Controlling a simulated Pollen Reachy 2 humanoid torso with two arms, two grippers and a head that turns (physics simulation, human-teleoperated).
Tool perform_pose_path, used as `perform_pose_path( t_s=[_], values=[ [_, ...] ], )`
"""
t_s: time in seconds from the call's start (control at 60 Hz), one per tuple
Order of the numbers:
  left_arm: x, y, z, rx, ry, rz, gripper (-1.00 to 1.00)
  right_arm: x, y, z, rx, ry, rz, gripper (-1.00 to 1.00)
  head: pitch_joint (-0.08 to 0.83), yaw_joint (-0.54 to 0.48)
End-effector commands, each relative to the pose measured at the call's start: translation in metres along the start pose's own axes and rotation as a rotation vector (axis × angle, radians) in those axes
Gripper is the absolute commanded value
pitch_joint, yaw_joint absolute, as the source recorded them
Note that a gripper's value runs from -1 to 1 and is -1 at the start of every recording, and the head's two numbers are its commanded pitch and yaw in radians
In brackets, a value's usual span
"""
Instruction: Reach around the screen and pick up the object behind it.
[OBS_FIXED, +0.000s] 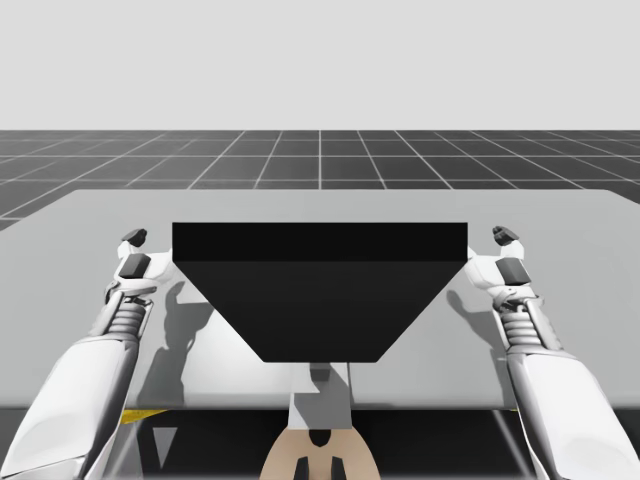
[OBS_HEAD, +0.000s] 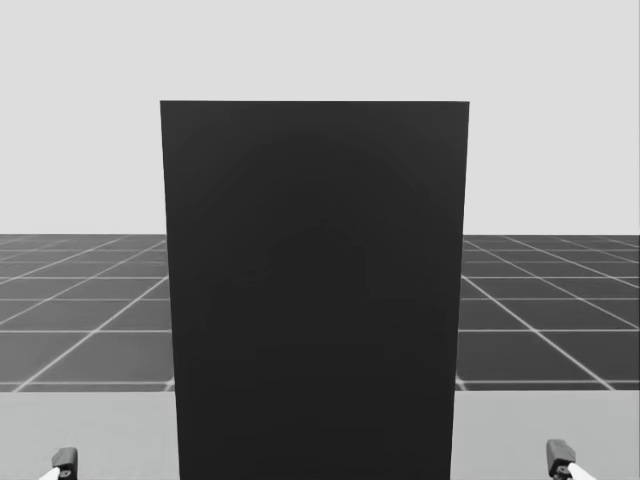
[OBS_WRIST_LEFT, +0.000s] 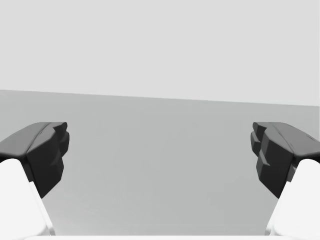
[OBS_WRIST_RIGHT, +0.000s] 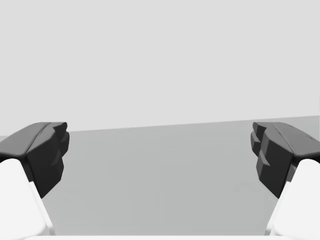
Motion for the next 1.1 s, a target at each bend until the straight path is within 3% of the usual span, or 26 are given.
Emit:
perform_pose_path(
  t_s=[0.017, 0.117, 0.183, 0.2, 0.267, 0.317, 0.45, 0.517, 0.667, 0.85, 0.883, 1.017, 1.1],
  values=[
    [0.000, 0.001, 0.000, -0.001, 0.003, -0.003, -1.00, 0.000, 0.000, 0.003, -0.011, 0.009, 0.013, -1.00, -0.014, -0.01],
    [-0.001, 0.002, 0.000, -0.003, 0.012, -0.005, -1.00, 0.001, 0.000, 0.003, 0.049, 0.030, -0.015, -1.00, -0.014, -0.01],
    [-0.003, 0.005, -0.001, -0.035, 0.050, -0.023, -1.00, 0.000, 0.002, 0.005, 0.113, 0.063, -0.009, -1.00, -0.013, -0.01],
    [-0.005, 0.006, -0.002, -0.070, 0.075, -0.025, -1.00, 0.000, 0.003, 0.006, 0.169, 0.080, -0.048, -1.00, -0.013, -0.01],
    [-0.008, 0.008, 0.000, -0.189, 0.148, -0.008, -1.00, -0.002, 0.006, 0.009, 0.285, 0.117, -0.079, -1.00, -0.011, -0.01],
    [-0.008, 0.007, 0.003, -0.287, 0.159, -0.006, -1.00, -0.003, 0.009, 0.012, 0.360, 0.114, -0.103, -1.00, -0.009, -0.01],
    [-0.004, 0.004, 0.018, -0.525, 0.157, 0.004, -1.00, -0.006, 0.024, 0.027, 0.647, 0.097, -0.057, -1.00, -0.006, -0.02],
    [-0.003, 0.000, 0.024, -0.606, 0.155, 0.002, -1.00, -0.004, 0.033, 0.037, 0.774, 0.089, -0.095, -1.00, -0.005, -0.02],
    [-0.002, -0.011, 0.039, -0.783, 0.164, -0.017, -1.00, -0.002, 0.045, 0.058, 1.029, 0.100, -0.122, -1.00, 0.001, -0.02],
    [0.000, -0.022, 0.053, -0.893, 0.225, -0.073, -1.00, -0.002, 0.050, 0.067, 1.117, 0.254, -0.193, -1.00, 0.009, -0.04],
    [0.000, -0.023, 0.054, -0.903, 0.236, -0.067, -1.00, -0.003, 0.051, 0.068, 1.130, 0.277, -0.198, -1.00, 0.011, -0.04],
    [-0.001, -0.024, 0.054, -0.898, 0.243, -0.080, -1.00, -0.007, 0.054, 0.070, 1.140, 0.294, -0.159, -1.00, 0.016, -0.04],
    [-0.003, -0.027, 0.050, -0.906, 0.248, -0.067, -1.00, -0.007, 0.055, 0.070, 1.138, 0.292, -0.151, -1.00, 0.017, -0.04]
  ],
)
